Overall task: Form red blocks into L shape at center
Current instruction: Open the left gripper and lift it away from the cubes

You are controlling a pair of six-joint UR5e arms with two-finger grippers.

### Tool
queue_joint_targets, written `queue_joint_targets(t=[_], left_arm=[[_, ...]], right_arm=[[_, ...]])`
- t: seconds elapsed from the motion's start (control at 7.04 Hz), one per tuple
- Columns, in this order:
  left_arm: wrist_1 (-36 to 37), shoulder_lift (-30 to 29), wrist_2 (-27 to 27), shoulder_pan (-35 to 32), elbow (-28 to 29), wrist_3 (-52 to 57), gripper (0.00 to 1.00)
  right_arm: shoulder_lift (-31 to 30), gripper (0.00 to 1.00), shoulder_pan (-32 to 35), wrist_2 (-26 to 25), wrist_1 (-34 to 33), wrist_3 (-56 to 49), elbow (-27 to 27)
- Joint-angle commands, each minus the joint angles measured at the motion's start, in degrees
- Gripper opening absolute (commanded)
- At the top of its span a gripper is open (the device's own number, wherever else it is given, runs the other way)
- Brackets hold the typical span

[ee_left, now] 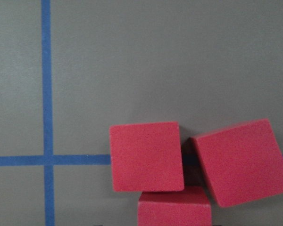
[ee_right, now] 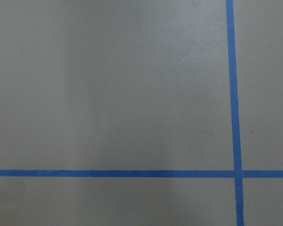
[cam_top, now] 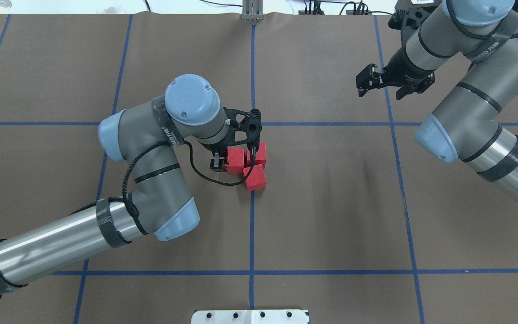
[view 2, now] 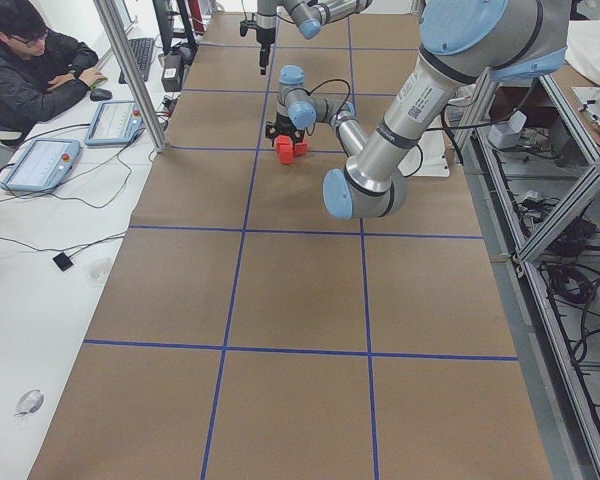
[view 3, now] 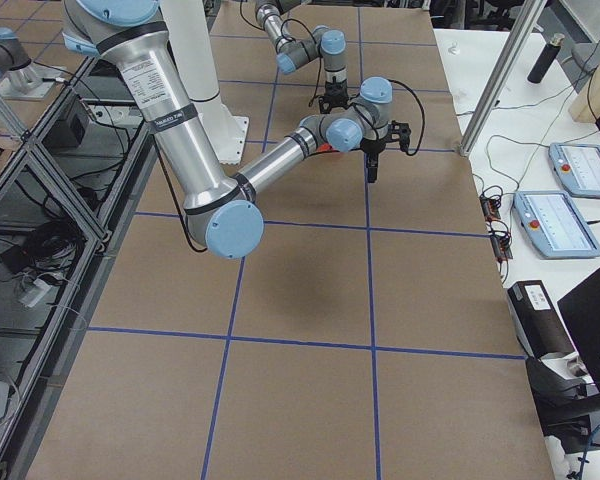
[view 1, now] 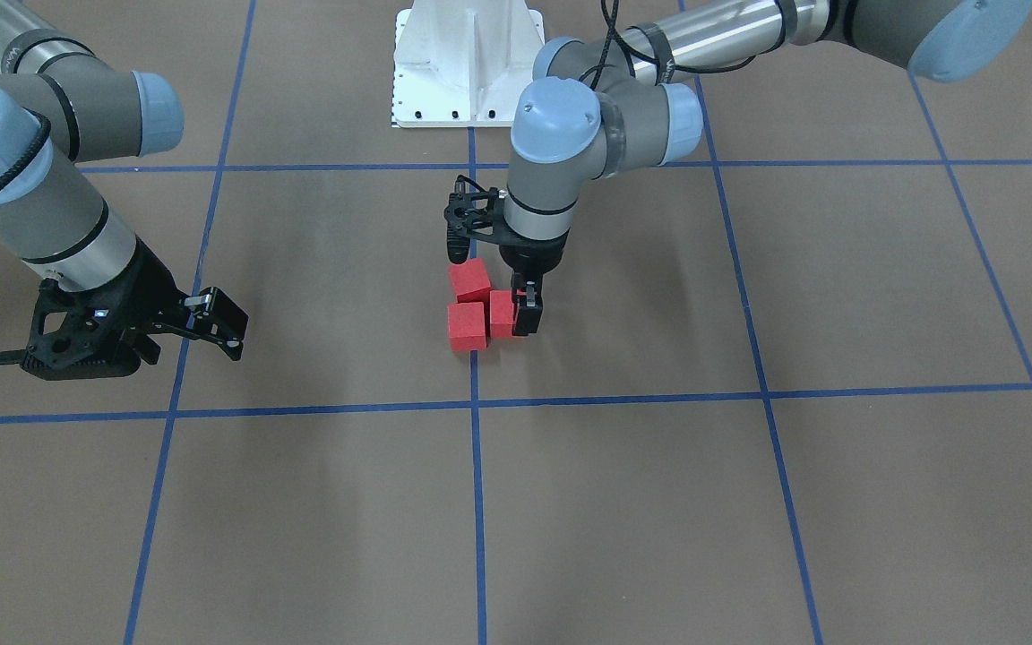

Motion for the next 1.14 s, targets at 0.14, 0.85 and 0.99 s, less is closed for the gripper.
queue_joint_targets(t=[0.14,0.85,0.99], left_arm=[[4.6,11.9,0.0,-8.3,-14.7,0.2,1.0],[4.9,23.6,-0.4,-29.9,-8.3,-10.3,1.0],[4.8,26.8,-2.3,-31.1,-8.3,-14.5,1.0]], right_arm=[[-0.1,0.99,0.0,0.2,0.1,0.2,0.0],[-3.6,0.99,1.8,0.0,0.9,-3.2,-0.9],[-5.1,0.99,4.5,0.5,0.9,-3.3,-0.6]])
